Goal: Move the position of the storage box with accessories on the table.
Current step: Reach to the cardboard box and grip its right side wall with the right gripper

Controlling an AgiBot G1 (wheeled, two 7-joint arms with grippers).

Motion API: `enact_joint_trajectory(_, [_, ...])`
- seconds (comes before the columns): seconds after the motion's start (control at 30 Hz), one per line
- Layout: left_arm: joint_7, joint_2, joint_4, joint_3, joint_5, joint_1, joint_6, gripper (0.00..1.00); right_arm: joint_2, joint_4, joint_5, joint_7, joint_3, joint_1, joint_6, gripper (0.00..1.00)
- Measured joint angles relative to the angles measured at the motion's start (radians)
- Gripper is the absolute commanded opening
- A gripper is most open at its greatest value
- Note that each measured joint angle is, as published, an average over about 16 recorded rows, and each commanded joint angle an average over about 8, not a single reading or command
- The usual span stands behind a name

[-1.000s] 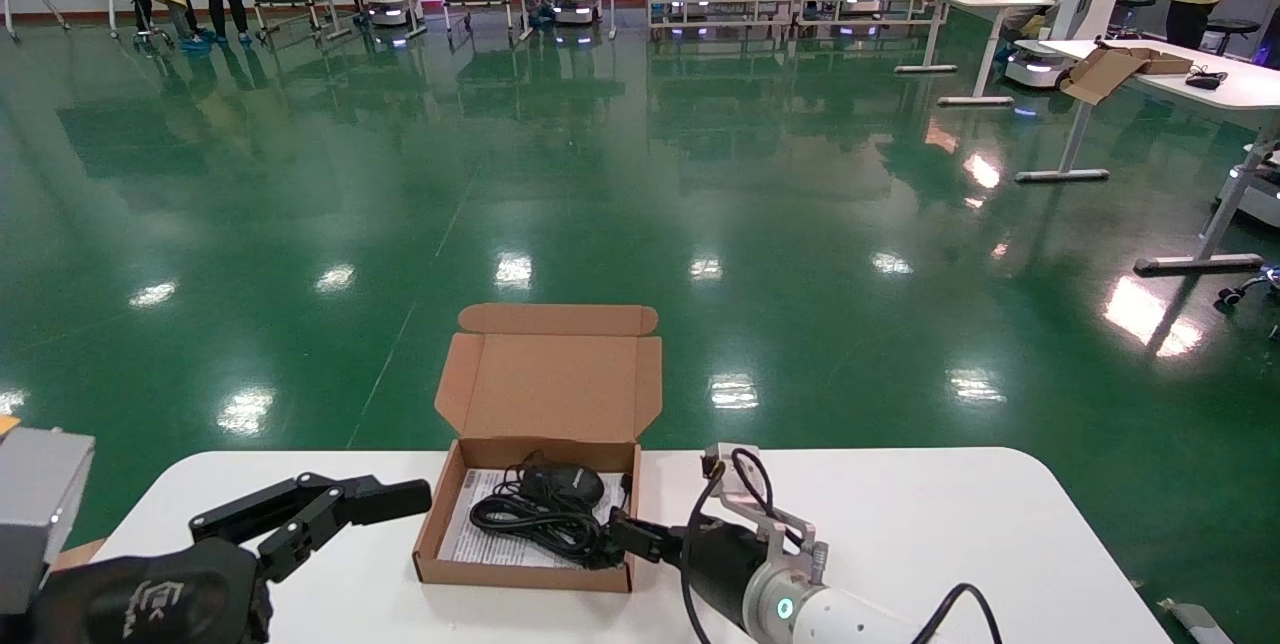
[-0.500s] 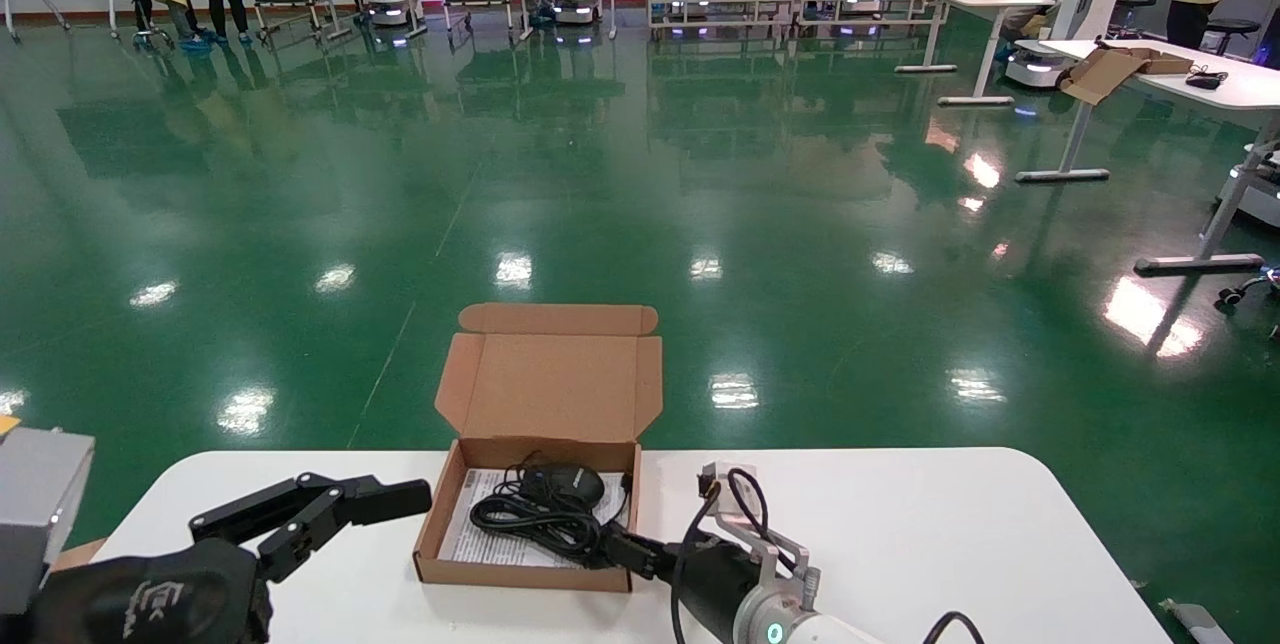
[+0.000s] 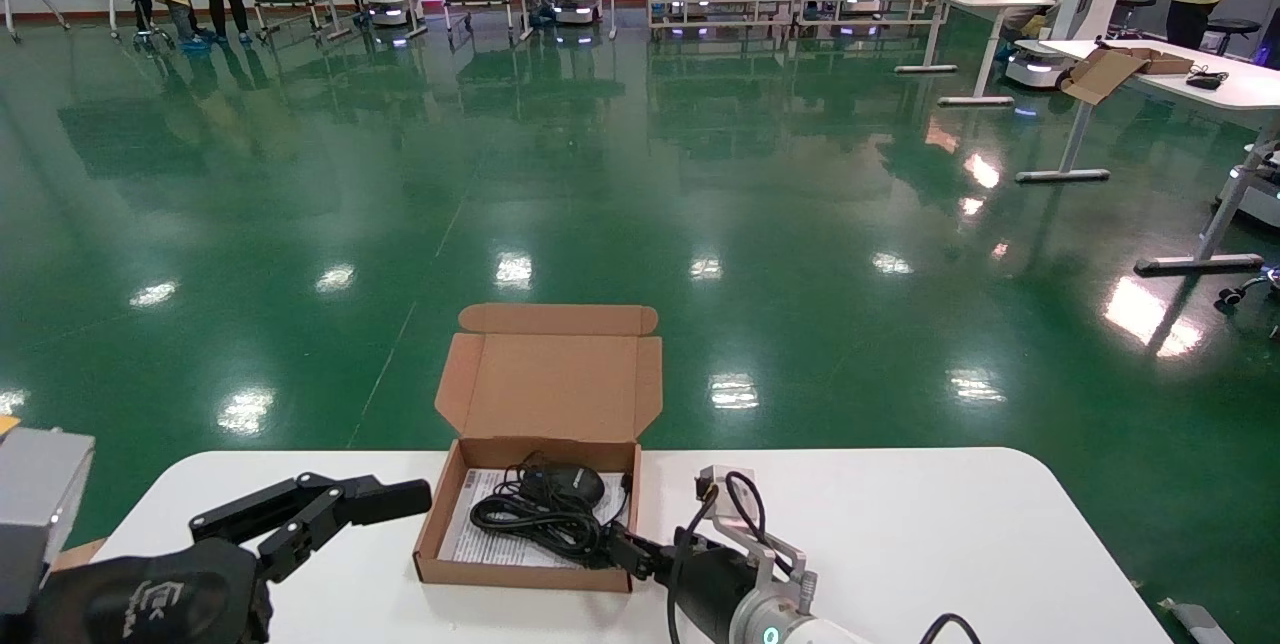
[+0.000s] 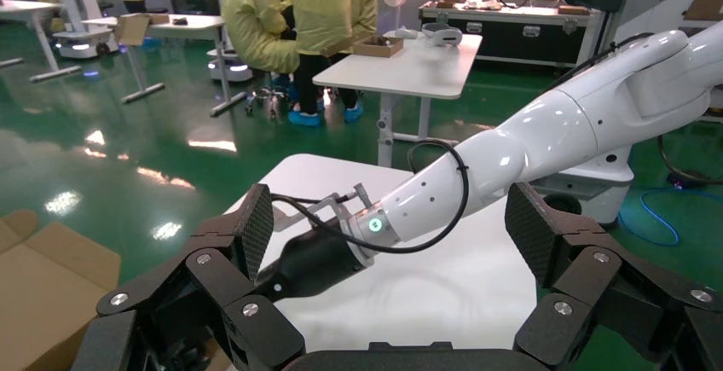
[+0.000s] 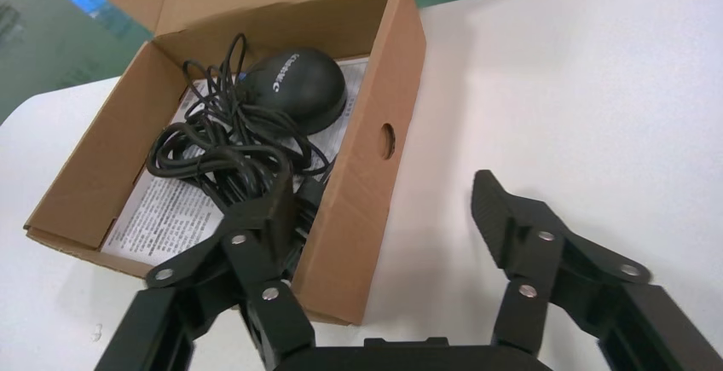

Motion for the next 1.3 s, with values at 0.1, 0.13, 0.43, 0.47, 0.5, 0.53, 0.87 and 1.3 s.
enact_joint_trajectory(0.1, [0.000,0.000,0.000,0.000,0.000,0.000,0.000,1.00,0.000,0.004,0.005,0.004,-0.009,0.000,0.005,0.00])
enact_joint_trajectory(0.13, [0.000,0.000,0.000,0.000,0.000,0.000,0.000,1.00,0.000,0.005,0.007,0.005,-0.012,0.000,0.007,0.00])
enact_joint_trajectory(0.43, [0.000,0.000,0.000,0.000,0.000,0.000,0.000,1.00,0.000,0.009,0.022,0.018,-0.033,-0.002,0.014,0.00])
enact_joint_trajectory(0.47, [0.000,0.000,0.000,0.000,0.000,0.000,0.000,1.00,0.000,0.008,0.024,0.020,-0.035,-0.002,0.014,0.00])
enact_joint_trajectory(0.5, [0.000,0.000,0.000,0.000,0.000,0.000,0.000,1.00,0.000,0.007,0.025,0.022,-0.037,-0.003,0.013,0.00])
enact_joint_trajectory(0.53, [0.000,0.000,0.000,0.000,0.000,0.000,0.000,1.00,0.000,0.006,0.027,0.023,-0.039,-0.003,0.013,0.00])
enact_joint_trajectory(0.87, [0.000,0.000,0.000,0.000,0.000,0.000,0.000,1.00,0.001,-0.009,0.041,0.035,-0.060,0.002,-0.002,0.00])
enact_joint_trajectory(1.3, [0.000,0.000,0.000,0.000,0.000,0.000,0.000,1.00,0.004,-0.020,0.022,-0.003,-0.064,0.047,-0.042,0.00])
